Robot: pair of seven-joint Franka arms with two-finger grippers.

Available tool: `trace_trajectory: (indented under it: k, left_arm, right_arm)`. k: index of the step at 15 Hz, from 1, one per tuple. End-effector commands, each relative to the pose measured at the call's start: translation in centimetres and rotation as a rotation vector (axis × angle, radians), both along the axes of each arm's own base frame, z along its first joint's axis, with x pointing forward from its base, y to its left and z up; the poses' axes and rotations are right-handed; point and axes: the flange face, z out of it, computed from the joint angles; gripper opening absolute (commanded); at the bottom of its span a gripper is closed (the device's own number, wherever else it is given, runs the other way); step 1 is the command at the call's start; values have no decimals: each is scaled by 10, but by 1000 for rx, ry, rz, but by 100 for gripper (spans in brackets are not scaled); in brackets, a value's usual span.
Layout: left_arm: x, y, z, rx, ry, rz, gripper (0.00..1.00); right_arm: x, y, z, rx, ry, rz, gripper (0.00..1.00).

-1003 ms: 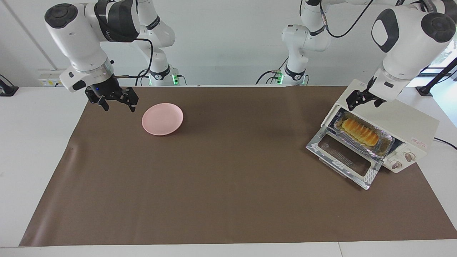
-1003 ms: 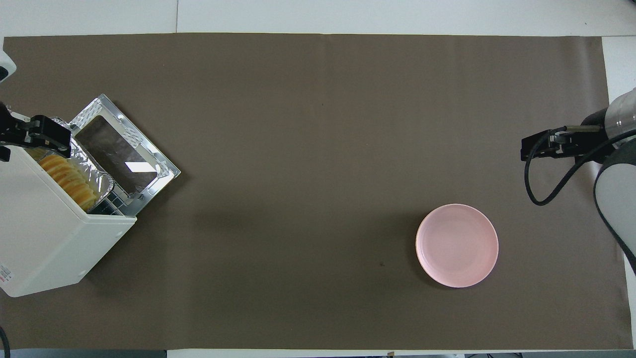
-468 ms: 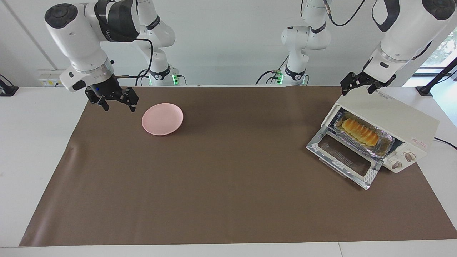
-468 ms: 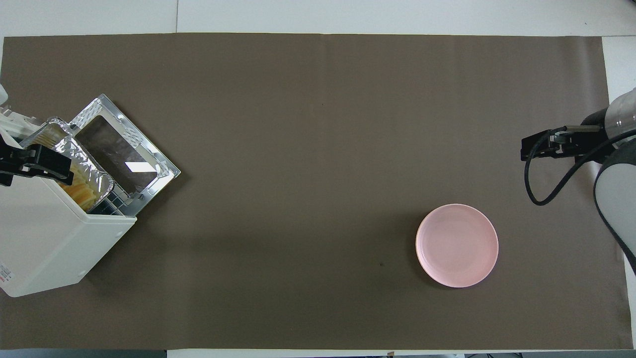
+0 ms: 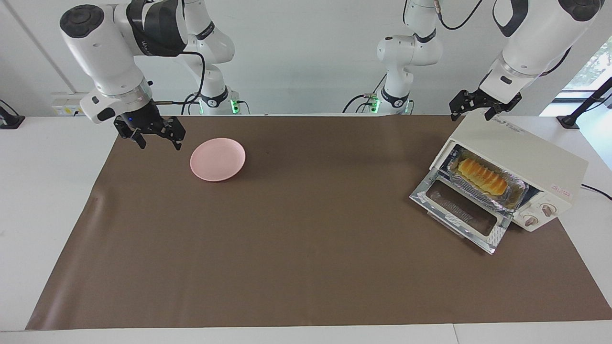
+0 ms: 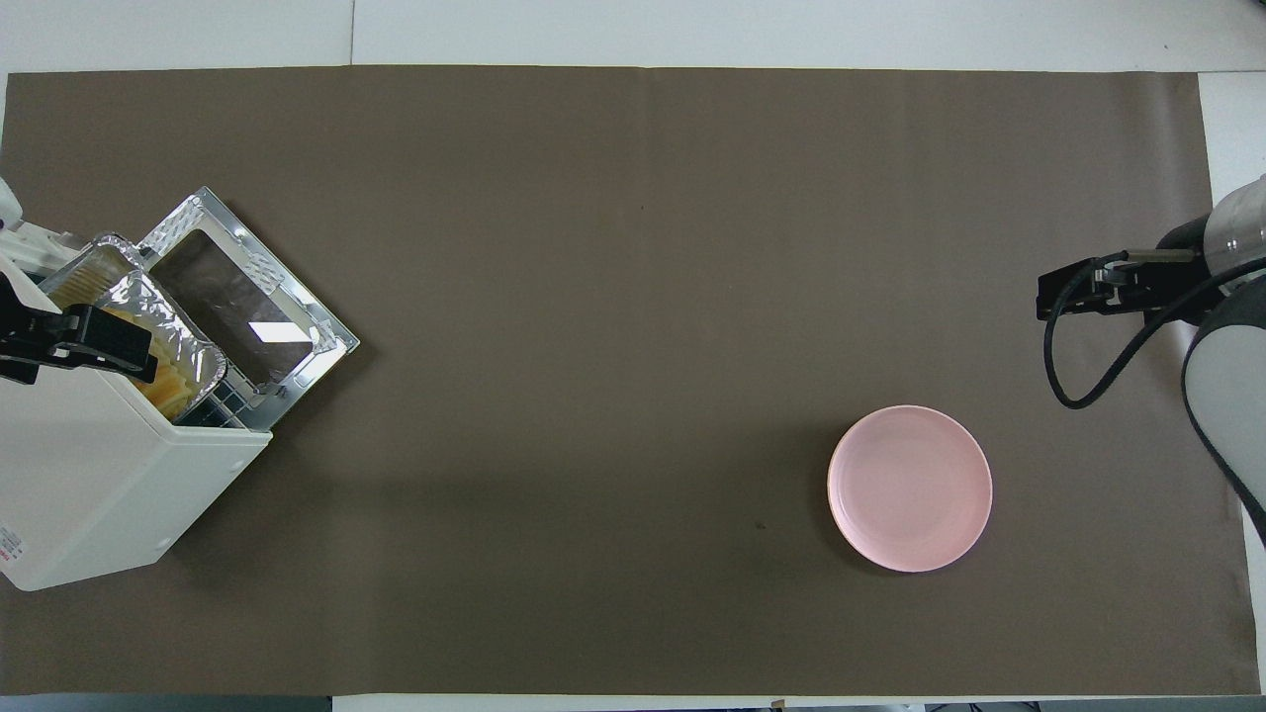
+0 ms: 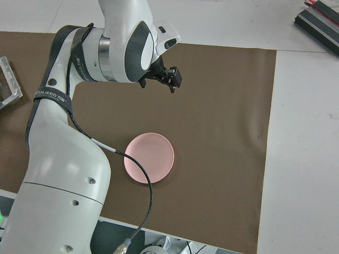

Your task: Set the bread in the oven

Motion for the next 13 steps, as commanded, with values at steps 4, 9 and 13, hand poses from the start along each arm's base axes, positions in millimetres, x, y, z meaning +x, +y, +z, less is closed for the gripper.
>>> trace_trajectory:
  k: [4, 9, 13]
  left_arm:
    - [1, 3, 1, -27, -40, -59, 100]
    - [0, 3, 0, -28, -41, -65, 100]
    - [2, 2, -4, -28, -53, -67, 100]
  right_arm:
    - [-5, -4, 4, -17, 4, 25, 100]
    - [-5, -4, 4, -17, 4, 27, 100]
    - [-5, -4, 4, -17, 4, 27, 100]
